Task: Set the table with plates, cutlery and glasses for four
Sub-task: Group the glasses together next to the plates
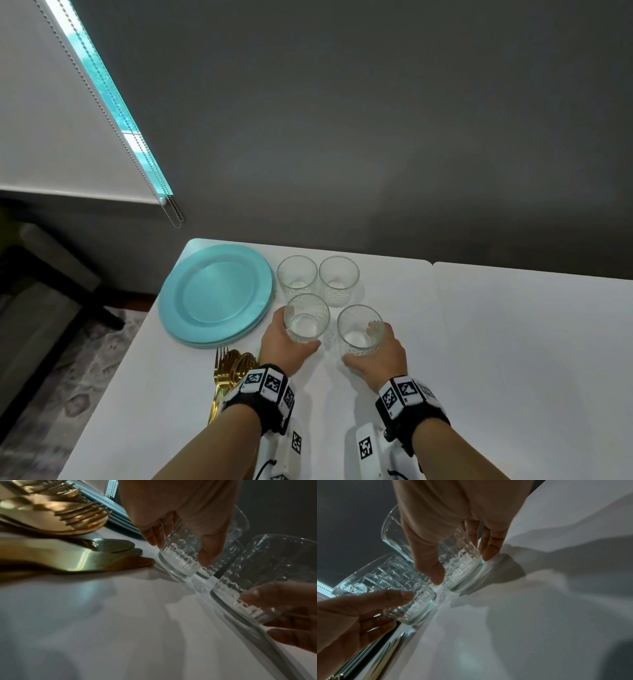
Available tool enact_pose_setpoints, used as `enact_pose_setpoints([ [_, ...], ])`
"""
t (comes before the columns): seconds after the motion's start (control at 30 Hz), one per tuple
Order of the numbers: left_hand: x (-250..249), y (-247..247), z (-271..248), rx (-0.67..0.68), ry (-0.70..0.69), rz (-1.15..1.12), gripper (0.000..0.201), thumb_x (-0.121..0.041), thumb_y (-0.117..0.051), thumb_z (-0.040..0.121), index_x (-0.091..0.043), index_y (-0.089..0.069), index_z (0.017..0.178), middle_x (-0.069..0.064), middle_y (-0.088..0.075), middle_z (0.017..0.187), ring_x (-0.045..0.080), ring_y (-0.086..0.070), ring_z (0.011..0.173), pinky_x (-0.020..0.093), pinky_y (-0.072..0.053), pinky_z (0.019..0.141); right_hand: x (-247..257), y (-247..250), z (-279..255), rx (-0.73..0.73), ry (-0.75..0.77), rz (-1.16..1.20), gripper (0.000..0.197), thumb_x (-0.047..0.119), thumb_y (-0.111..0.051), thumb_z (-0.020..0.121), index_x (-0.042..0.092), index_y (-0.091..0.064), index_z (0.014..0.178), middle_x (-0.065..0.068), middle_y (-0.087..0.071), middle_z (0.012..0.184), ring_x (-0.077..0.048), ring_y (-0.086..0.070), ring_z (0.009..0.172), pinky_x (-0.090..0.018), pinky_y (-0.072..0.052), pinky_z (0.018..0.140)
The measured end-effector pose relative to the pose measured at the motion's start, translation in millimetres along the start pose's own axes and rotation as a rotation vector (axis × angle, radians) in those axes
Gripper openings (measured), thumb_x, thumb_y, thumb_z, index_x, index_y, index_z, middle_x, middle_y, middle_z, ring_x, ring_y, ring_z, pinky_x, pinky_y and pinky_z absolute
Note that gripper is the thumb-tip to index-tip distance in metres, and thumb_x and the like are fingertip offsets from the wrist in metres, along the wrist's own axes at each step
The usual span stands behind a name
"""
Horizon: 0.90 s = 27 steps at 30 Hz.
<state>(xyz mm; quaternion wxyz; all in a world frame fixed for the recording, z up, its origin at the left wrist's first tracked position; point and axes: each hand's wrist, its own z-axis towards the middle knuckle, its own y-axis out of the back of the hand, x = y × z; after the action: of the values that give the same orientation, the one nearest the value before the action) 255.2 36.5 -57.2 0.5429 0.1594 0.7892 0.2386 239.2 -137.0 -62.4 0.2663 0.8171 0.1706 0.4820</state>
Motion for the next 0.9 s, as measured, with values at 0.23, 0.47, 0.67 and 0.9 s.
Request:
enact_pose_setpoints([
  [0.23, 3, 13, 3, -0.032, 0.021, -0.042, 0.080, -0.016, -0.083, 0.065, -0.011, -0.042, 0.133, 0.008, -0.055, 0.132, 0.025, -0.051, 0.123, 0.025, -0.038, 0.097, 14, -15, 3, 0.019, 0.022, 0.016, 0.076, 0.022, -0.085, 0.055, 0.016, -0.048, 0.121, -0.007, -0.062, 0.113, -0.024, -0.059, 0.106, -0.027, -0.049, 0.087],
  [0.47, 4, 19, 7, -0.008, 0.041, -0.071, 0.086, -0.016, -0.083, 0.065, -0.012, -0.037, 0.137, 0.008, -0.051, 0.136, 0.025, -0.048, 0.126, 0.032, -0.039, 0.102, 24, -21, 5, 0.056, 0.033, 0.029, 0.075, 0.020, -0.084, 0.060, 0.017, -0.046, 0.124, -0.004, -0.061, 0.106, -0.022, -0.059, 0.101, -0.026, -0.048, 0.085],
  [0.67, 9, 20, 7, -0.015, 0.061, -0.105, 0.095, -0.020, -0.088, 0.057, -0.011, -0.036, 0.136, 0.006, -0.049, 0.135, 0.023, -0.047, 0.126, 0.034, -0.040, 0.107, 25, -18, 5, 0.091, 0.034, 0.022, 0.073, 0.011, -0.079, 0.063, 0.020, -0.046, 0.127, 0.000, -0.057, 0.097, -0.019, -0.057, 0.090, -0.025, -0.048, 0.079],
  [0.9, 1, 39, 6, 0.051, 0.019, 0.099, 0.105, -0.014, -0.076, 0.068, -0.010, -0.011, 0.149, 0.007, -0.022, 0.153, 0.027, -0.018, 0.142, 0.038, -0.022, 0.117, 22, -3, 15, 0.070, -0.049, -0.084, 0.076, -0.005, -0.058, 0.077, 0.013, -0.029, 0.145, -0.014, -0.043, 0.141, -0.029, -0.044, 0.130, -0.032, -0.038, 0.107],
])
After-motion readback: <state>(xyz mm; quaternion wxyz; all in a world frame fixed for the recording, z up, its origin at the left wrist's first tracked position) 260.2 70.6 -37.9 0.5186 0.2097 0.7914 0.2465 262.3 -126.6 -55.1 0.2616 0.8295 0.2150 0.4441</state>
